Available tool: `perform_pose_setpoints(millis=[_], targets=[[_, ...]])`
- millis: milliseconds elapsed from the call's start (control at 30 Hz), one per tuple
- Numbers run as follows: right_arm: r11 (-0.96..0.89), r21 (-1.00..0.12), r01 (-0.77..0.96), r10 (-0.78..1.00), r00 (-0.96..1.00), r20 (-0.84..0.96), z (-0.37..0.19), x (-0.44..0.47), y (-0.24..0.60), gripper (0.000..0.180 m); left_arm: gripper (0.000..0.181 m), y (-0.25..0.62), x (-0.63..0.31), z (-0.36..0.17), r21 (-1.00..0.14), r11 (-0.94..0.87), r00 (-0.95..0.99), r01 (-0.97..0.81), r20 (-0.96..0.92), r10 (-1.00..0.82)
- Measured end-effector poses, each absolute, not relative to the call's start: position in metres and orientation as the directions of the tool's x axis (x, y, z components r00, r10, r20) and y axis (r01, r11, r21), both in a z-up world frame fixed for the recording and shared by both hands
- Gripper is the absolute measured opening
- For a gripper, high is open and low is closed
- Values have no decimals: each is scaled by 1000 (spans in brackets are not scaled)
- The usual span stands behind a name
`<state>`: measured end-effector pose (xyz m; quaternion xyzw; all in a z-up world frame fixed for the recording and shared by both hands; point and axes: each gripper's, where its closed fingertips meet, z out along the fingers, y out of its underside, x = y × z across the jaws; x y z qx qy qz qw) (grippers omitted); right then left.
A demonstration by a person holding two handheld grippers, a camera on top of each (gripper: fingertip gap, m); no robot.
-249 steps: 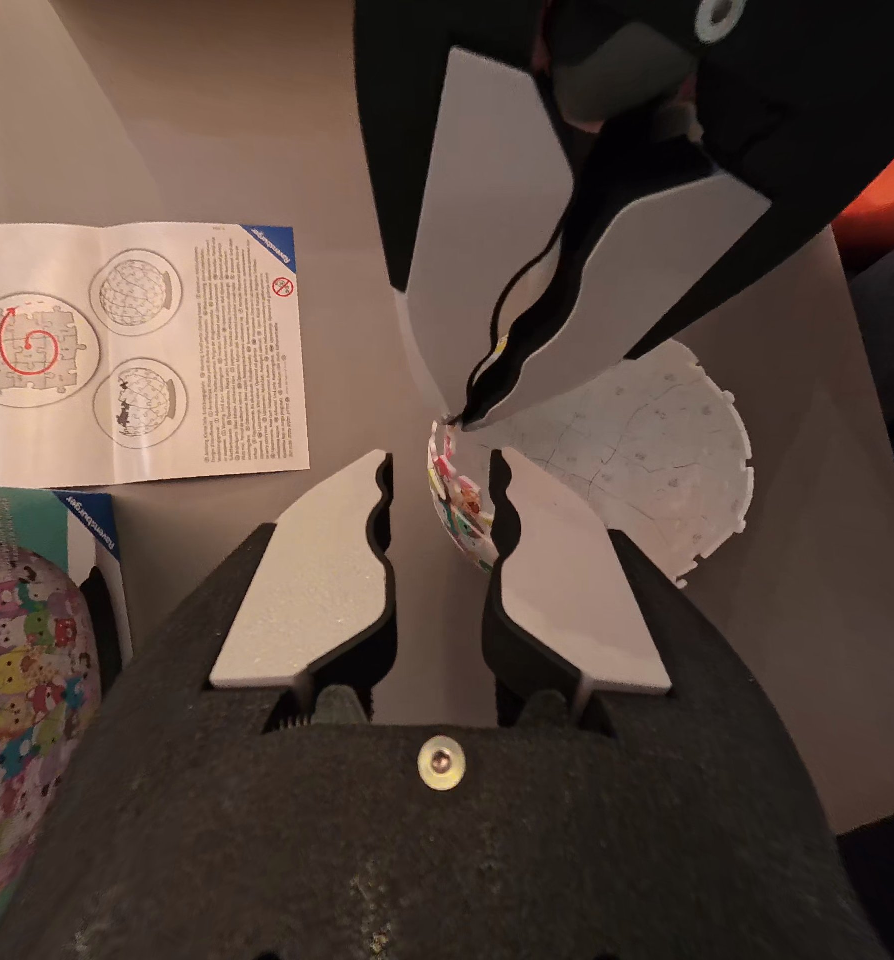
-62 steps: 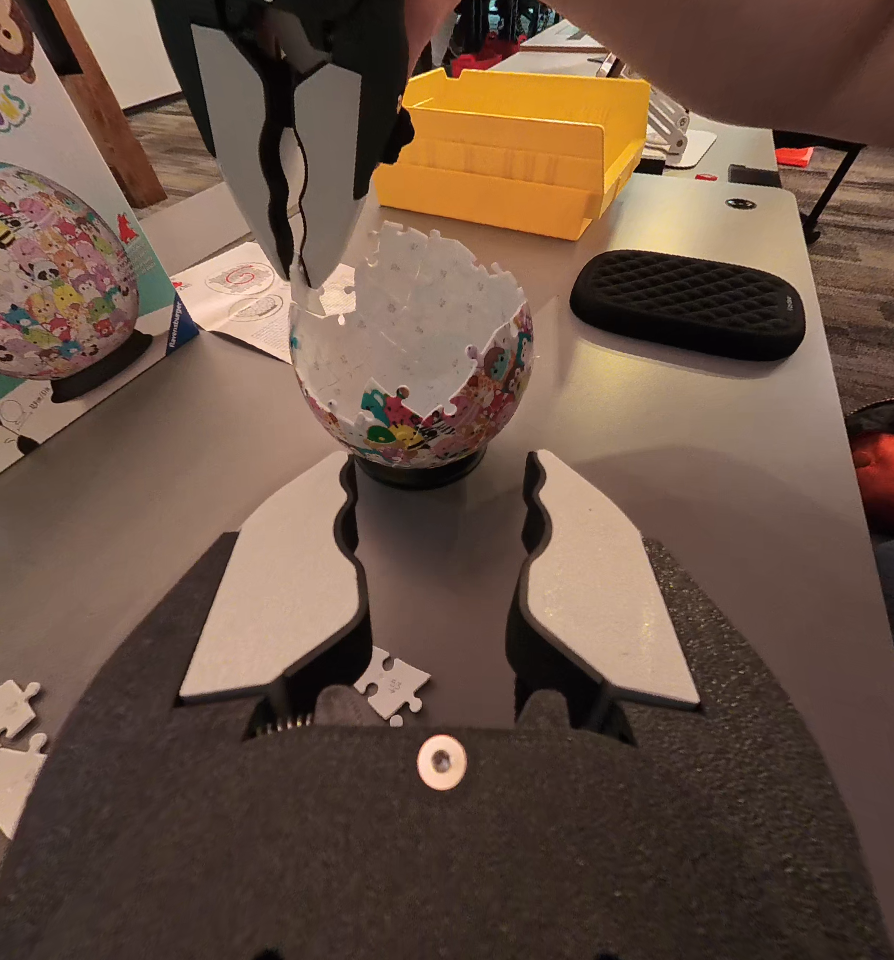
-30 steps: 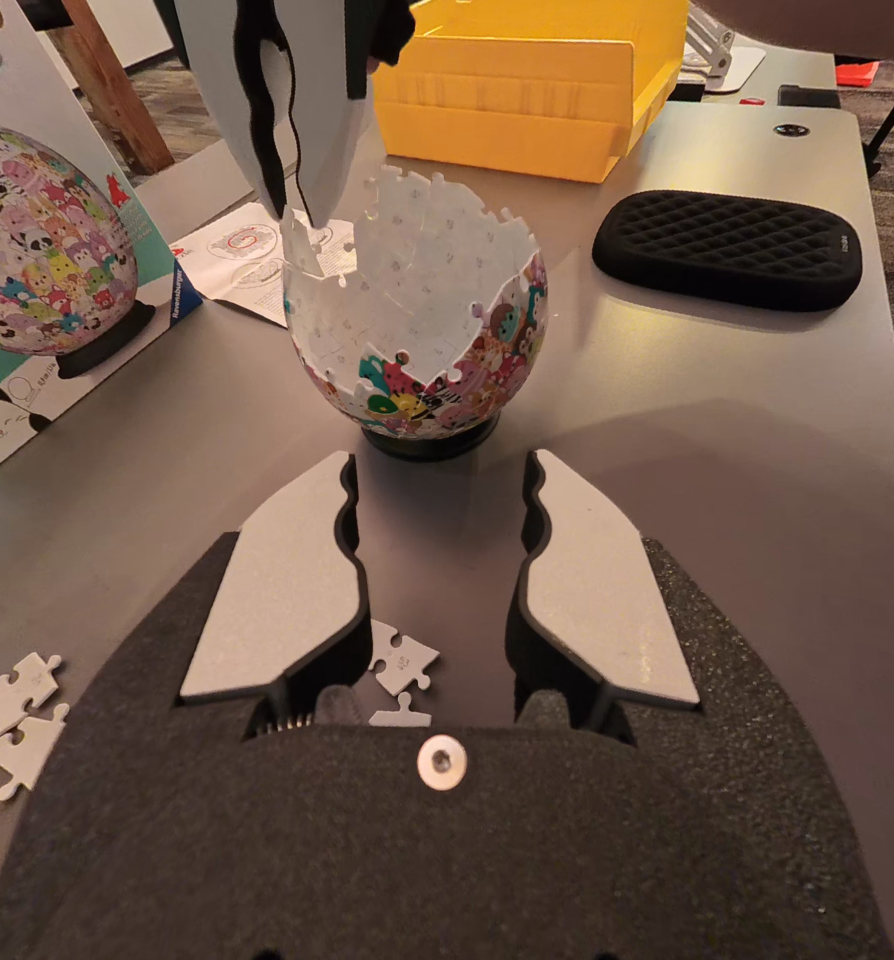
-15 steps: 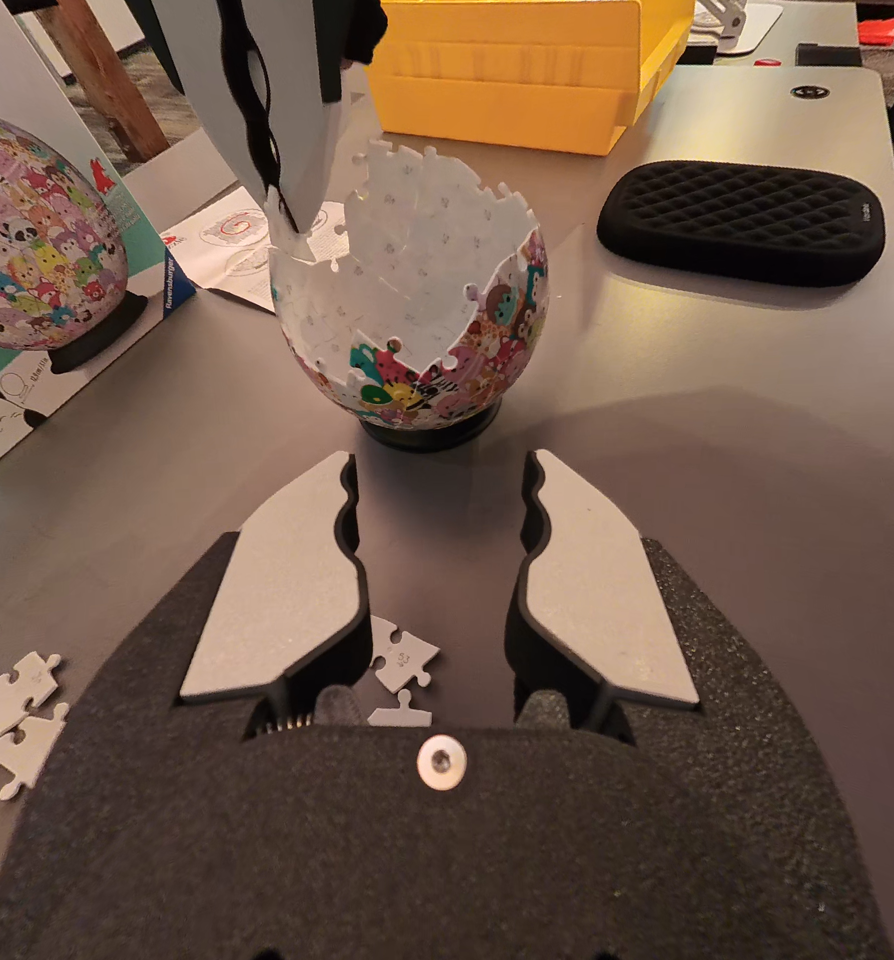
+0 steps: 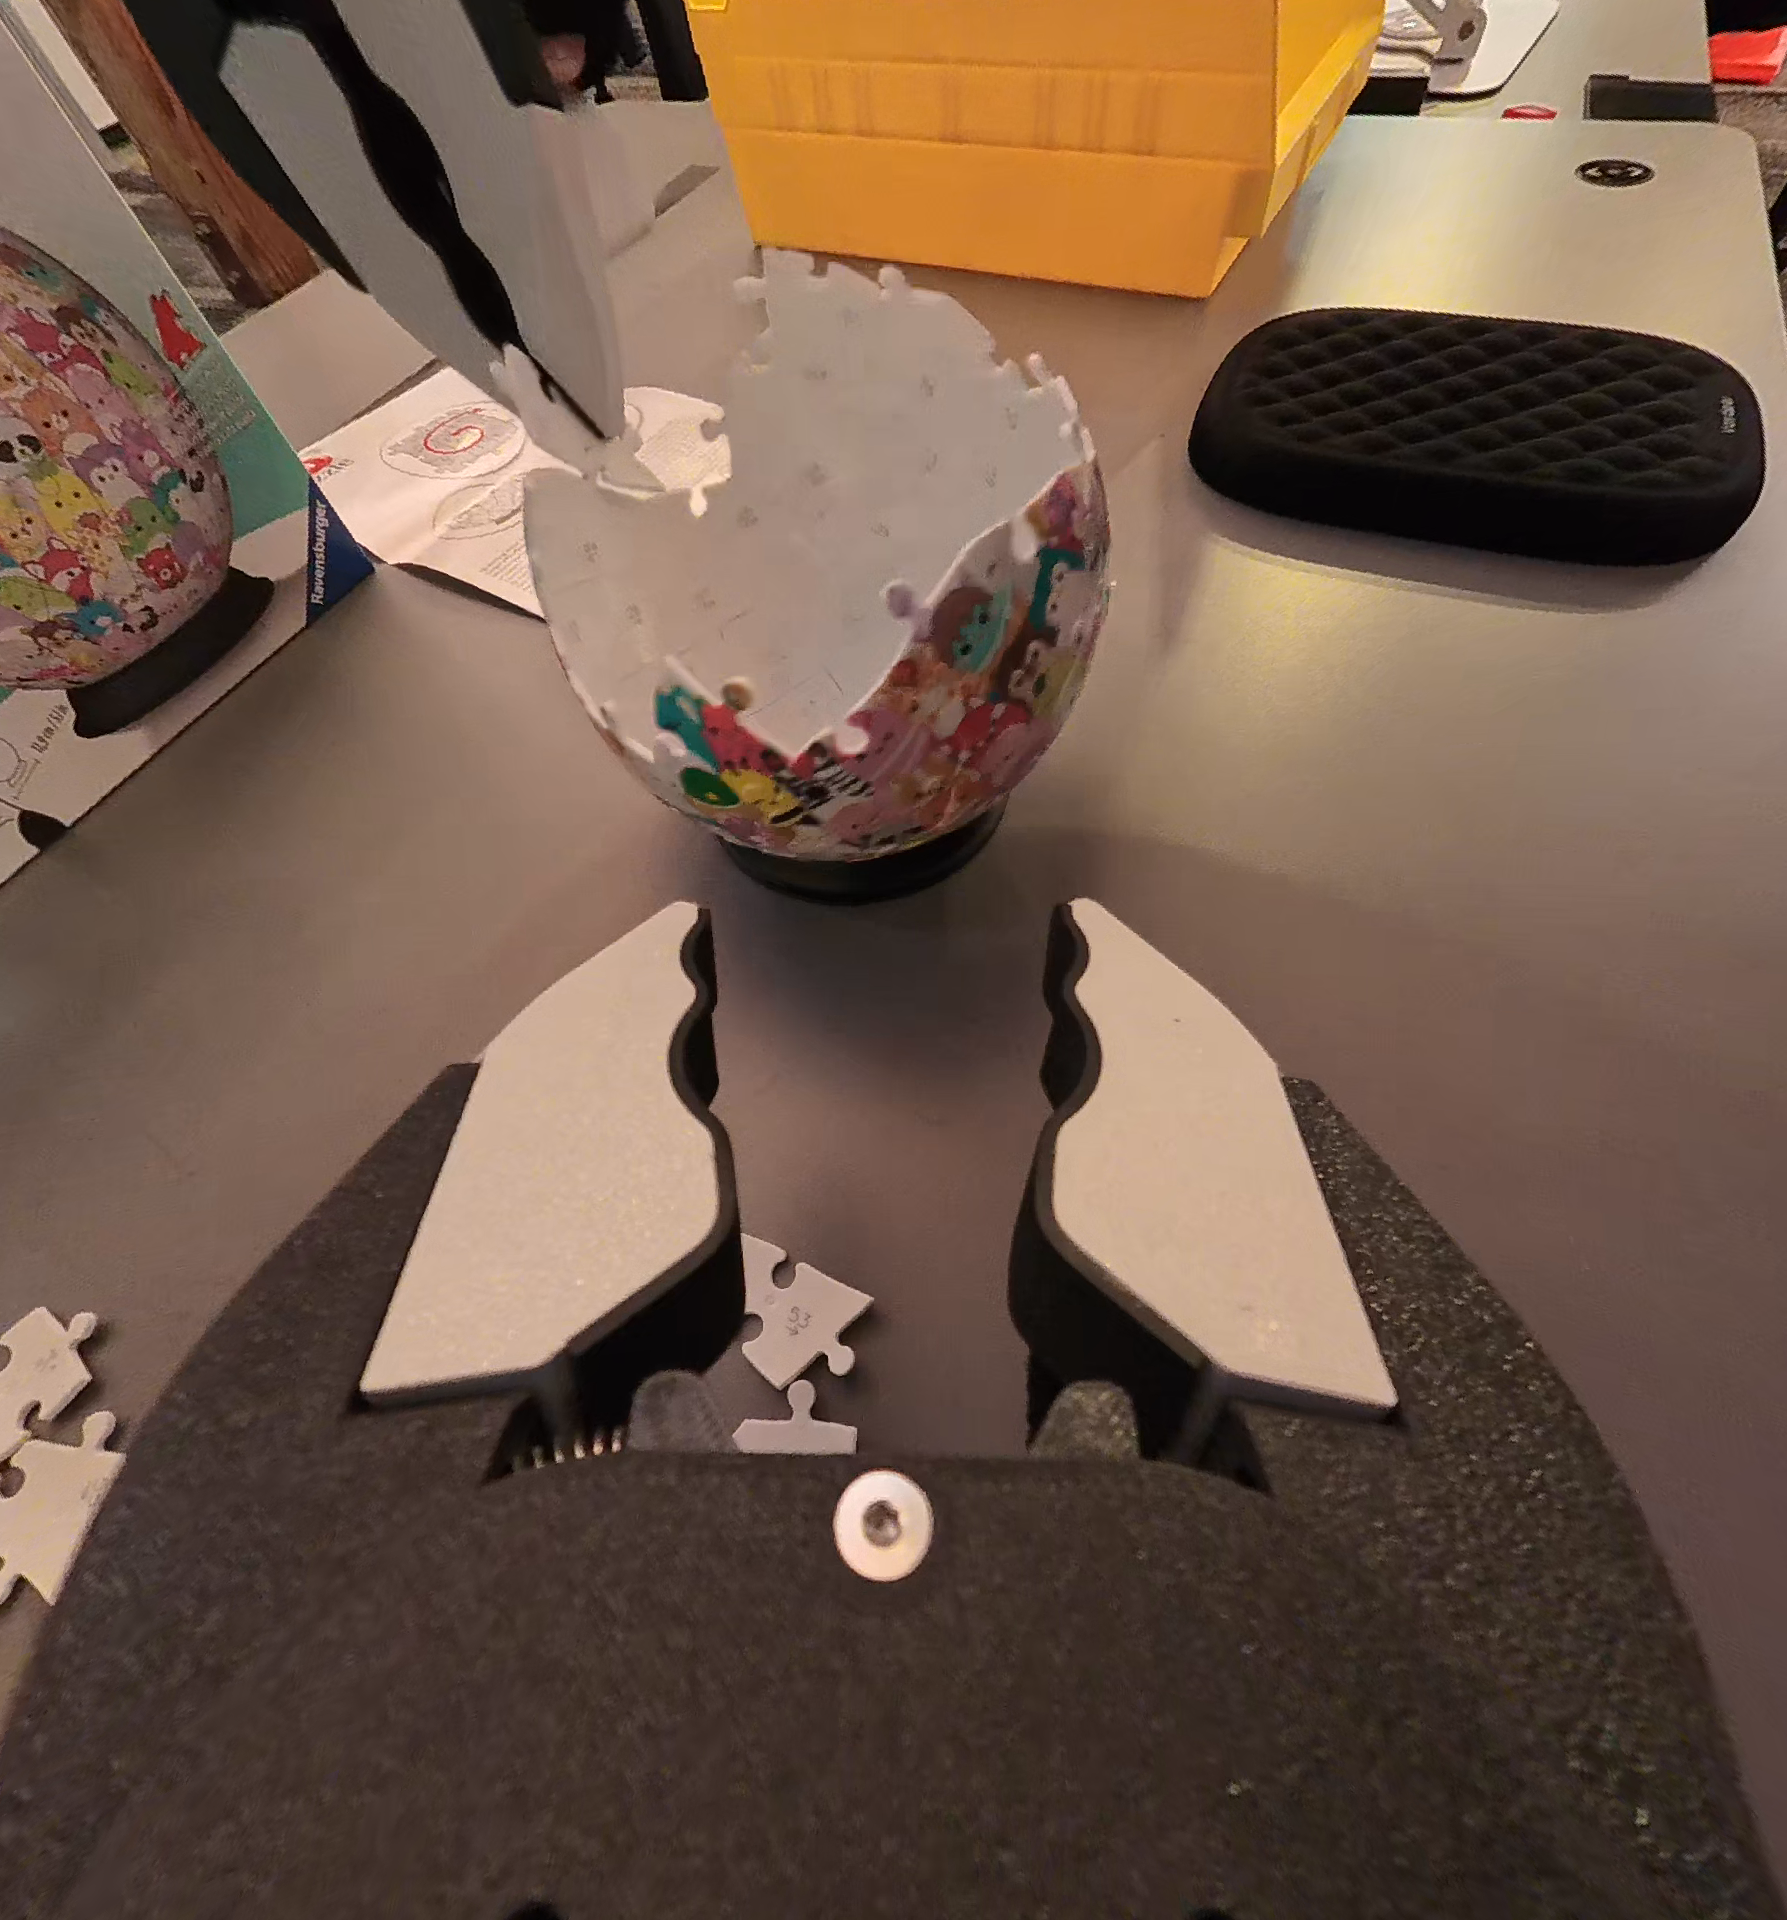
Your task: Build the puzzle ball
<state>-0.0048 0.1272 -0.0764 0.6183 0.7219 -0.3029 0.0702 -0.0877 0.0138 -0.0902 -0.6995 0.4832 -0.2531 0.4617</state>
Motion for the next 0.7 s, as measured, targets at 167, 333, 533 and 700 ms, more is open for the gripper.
perform_pose_setpoints(millis=[167,333,533,700], targets=[[-9,-337,941,731,-224,-645,-75,-1,121,4,60,13,-88,-91,-890,-106,405,-444,-93,-910],[-34,-389,921,685,-262,-679,-71,2,120,3,60,14,-87,-90,-893,-106,404,-437,-90,-910],[-121,-445,887,618,-283,-733,-66,4,117,3,59,12,-84,-90,-892,-93,394,-443,-100,-914],[-172,-500,849,632,-294,-717,-67,0,121,3,59,13,-83,-88,-897,-90,395,-433,-99,-913]])
